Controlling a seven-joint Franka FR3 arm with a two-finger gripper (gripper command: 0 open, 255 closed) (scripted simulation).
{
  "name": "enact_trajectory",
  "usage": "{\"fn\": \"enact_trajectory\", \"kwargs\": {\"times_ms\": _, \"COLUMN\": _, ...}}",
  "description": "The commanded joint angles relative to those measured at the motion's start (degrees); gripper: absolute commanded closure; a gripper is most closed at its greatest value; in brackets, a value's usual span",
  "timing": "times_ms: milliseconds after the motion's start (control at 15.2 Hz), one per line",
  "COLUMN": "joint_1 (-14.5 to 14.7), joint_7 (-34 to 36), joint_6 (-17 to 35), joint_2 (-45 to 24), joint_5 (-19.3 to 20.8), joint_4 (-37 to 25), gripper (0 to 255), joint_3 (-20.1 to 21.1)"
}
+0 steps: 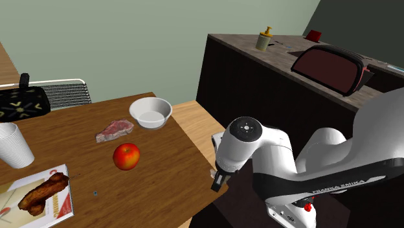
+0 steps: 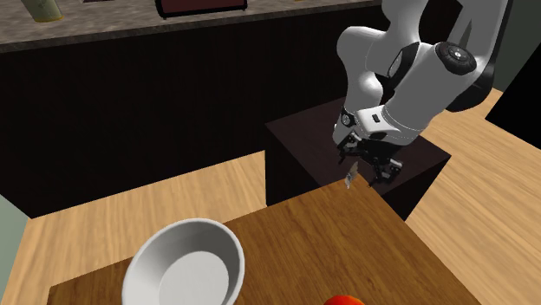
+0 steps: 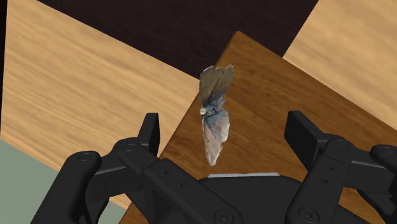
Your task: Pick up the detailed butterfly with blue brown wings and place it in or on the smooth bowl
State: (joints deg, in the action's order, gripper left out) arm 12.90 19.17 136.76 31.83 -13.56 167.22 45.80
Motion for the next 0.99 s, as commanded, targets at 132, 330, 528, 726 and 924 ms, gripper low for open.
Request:
{"fn": "enact_trajectory", "kwargs": {"times_ms": 132, "joint_1": -1.6, "joint_7": 0.6, "joint_6": 3.4, "joint_2": -2.4, "joint_5": 0.7, "joint_4": 0.9, "gripper": 0, "joint_3": 1.3}}
{"fn": "enact_trajectory", "kwargs": {"times_ms": 330, "joint_1": -1.6, "joint_7": 0.6, "joint_6": 3.4, "joint_2": -2.4, "joint_5": 0.7, "joint_4": 0.9, "gripper": 0, "joint_3": 1.3}}
{"fn": "enact_trajectory", "kwargs": {"times_ms": 528, "joint_1": -1.6, "joint_7": 0.6, "joint_6": 3.4, "joint_2": -2.4, "joint_5": 0.7, "joint_4": 0.9, "gripper": 0, "joint_3": 1.3}}
{"fn": "enact_trajectory", "kwargs": {"times_ms": 726, "joint_1": -1.6, "joint_7": 0.6, "joint_6": 3.4, "joint_2": -2.4, "joint_5": 0.7, "joint_4": 0.9, "gripper": 255, "joint_3": 1.3}}
{"fn": "enact_trajectory", "kwargs": {"times_ms": 924, "joint_1": -1.6, "joint_7": 0.6, "joint_6": 3.4, "joint_2": -2.4, "joint_5": 0.7, "joint_4": 0.9, "gripper": 255, "joint_3": 1.3}}
